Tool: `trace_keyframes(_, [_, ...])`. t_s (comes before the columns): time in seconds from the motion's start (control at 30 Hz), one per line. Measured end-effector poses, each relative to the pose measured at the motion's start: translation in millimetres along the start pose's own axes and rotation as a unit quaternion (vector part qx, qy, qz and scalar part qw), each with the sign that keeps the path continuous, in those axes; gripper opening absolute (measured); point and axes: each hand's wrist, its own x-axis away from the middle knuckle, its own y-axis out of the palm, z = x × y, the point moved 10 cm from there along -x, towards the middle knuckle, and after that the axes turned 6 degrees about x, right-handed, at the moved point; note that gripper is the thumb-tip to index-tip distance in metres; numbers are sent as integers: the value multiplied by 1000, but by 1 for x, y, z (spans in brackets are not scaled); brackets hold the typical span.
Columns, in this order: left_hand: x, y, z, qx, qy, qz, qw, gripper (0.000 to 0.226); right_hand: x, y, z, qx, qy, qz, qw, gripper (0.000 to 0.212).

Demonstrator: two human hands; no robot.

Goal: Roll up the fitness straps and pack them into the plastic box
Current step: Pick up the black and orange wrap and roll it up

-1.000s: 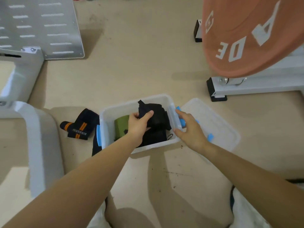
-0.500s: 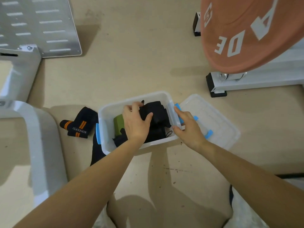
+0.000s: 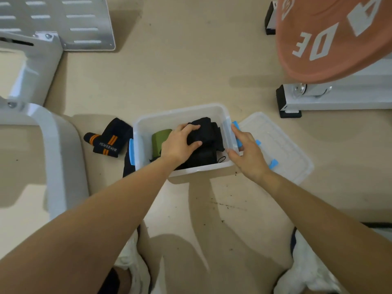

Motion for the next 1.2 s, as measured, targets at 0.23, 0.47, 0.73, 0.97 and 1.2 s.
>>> trace_keyframes(0.23, [30, -17, 4, 66, 34, 22, 997, 50, 1, -18, -16, 170, -20, 68, 983, 65])
trace_keyframes(0.47, [90, -104, -23, 109, 82, 187, 973, 21, 34, 54, -91, 222, -246, -3, 944, 44])
trace_keyframes(0.73, [140, -107, -182, 240, -227, 184, 926, 31, 30, 83, -92, 208, -197, -66, 956, 24])
trace_keyframes(0.97, [133, -49, -210, 125, -266, 6, 956, 87, 11, 69, -89, 244, -169, -1, 955, 27])
trace_keyframes(1.2, [125, -41, -198, 188, -210, -19, 959, 50, -7, 48, -94, 318, -87, 83, 940, 29])
